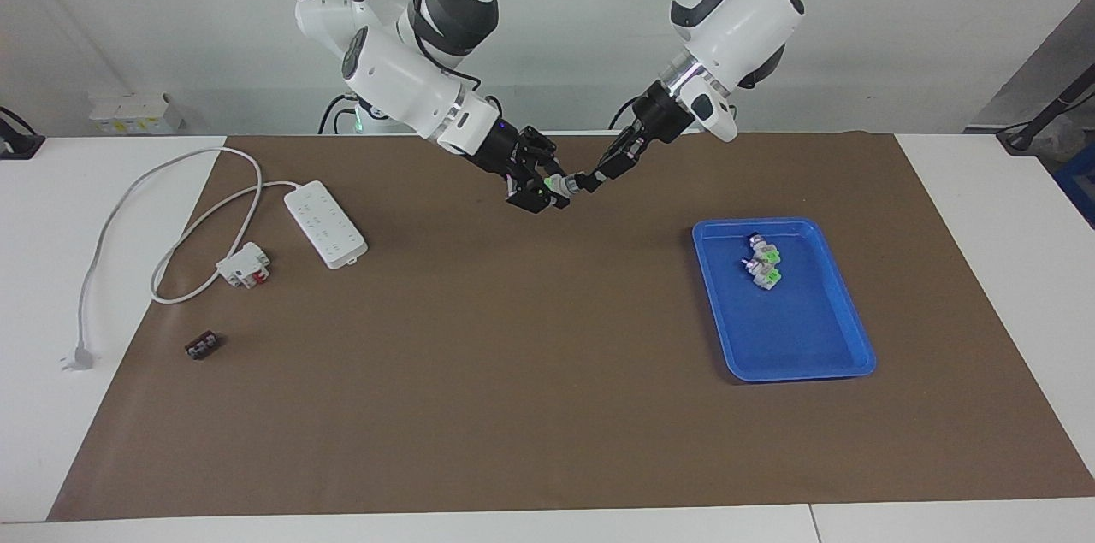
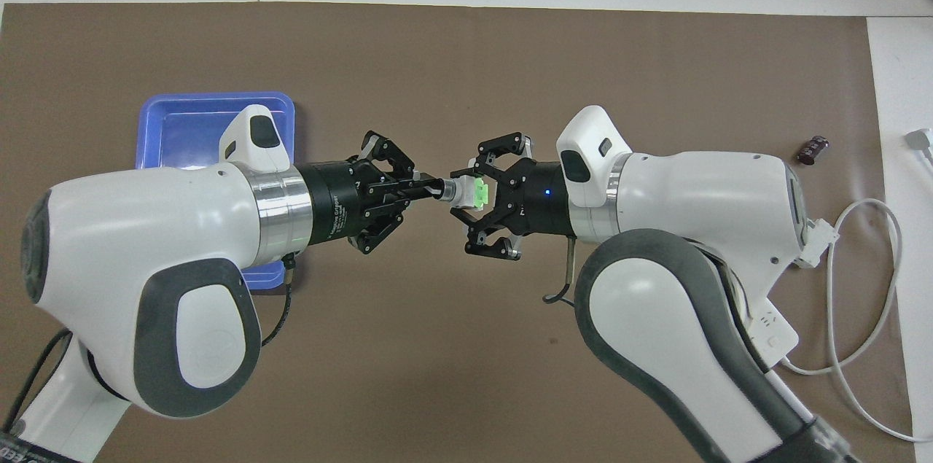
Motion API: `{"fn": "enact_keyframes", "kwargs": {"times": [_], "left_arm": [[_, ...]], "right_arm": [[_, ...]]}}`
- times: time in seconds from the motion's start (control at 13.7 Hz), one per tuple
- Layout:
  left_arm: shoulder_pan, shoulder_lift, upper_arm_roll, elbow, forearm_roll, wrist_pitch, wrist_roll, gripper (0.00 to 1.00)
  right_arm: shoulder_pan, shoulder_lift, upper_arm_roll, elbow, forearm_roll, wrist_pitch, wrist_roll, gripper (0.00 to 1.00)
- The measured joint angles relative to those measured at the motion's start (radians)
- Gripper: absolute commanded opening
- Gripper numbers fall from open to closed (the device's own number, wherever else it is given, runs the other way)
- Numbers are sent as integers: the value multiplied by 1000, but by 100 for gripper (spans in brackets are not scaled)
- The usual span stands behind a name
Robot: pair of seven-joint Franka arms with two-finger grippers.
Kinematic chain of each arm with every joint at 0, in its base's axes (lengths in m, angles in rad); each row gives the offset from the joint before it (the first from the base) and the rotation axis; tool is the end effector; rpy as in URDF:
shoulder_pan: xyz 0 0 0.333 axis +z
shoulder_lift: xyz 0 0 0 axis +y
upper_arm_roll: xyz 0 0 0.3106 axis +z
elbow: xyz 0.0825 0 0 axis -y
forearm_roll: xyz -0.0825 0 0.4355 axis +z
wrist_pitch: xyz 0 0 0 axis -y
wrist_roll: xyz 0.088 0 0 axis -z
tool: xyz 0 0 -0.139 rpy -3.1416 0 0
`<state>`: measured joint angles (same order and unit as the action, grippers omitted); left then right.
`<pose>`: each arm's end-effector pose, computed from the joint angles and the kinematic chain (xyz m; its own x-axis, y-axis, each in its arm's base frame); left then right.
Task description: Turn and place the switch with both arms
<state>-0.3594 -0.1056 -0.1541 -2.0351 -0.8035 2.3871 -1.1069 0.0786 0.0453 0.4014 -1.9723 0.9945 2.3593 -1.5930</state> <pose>0.5367 -0.3308 0.4968 0.5453 0.6839 -0.4847 0.8109 -0.2841 0.5115 0.5735 0.3298 0.4418 0.0518 0.6407 0.7660 0.9882 -0.1438 0.0534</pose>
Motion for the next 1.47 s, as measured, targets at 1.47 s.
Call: {"fn": "enact_keyframes", "kwargs": {"times": [1.47], "left_arm": [[-2, 1, -4, 16, 0, 3, 699, 0]], "right_arm": [[1, -13, 0, -8, 0, -1, 7, 0]]}}
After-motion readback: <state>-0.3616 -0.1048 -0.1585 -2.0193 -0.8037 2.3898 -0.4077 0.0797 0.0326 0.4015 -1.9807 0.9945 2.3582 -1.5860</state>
